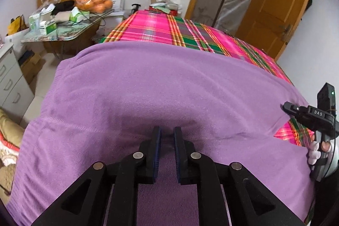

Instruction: Fold clothes

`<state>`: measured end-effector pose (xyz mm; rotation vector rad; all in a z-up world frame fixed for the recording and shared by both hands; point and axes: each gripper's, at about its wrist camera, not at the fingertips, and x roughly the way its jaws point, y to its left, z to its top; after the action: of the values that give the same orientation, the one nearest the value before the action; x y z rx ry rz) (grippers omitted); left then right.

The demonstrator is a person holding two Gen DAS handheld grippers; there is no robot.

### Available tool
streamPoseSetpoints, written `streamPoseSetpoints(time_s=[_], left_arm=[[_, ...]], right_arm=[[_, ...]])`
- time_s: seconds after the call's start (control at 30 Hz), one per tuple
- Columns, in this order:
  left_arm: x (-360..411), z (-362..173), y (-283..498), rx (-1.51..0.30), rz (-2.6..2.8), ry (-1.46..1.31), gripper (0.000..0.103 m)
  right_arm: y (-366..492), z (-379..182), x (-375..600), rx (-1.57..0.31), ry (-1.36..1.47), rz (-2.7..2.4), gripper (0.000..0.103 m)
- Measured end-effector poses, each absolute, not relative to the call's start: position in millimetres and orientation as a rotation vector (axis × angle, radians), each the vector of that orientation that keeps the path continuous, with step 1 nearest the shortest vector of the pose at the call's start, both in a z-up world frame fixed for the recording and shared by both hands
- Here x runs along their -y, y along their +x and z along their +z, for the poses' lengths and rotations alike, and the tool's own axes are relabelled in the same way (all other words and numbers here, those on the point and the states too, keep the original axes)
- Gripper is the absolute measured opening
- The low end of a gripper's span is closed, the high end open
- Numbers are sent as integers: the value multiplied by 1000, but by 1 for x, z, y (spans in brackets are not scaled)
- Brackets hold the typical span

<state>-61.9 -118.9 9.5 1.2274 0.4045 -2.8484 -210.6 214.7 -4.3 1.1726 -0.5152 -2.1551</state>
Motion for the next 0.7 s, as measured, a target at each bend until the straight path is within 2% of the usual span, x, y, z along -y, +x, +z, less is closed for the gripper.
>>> streamPoseSetpoints(time_s=[0.3,0.57,0.7], left_arm=[[61,10,-67,-265,-2964,1361,13],[56,6,-95,-236,-2957,1337,13],[58,8,-95,-277,-2958,1306,13]], right_arm=[[-210,-7,-221,548,1175,-2129,15],[-210,-9,-228,581,1180,-2107,15],[-210,-8,-230,587,1181,-2103,15]])
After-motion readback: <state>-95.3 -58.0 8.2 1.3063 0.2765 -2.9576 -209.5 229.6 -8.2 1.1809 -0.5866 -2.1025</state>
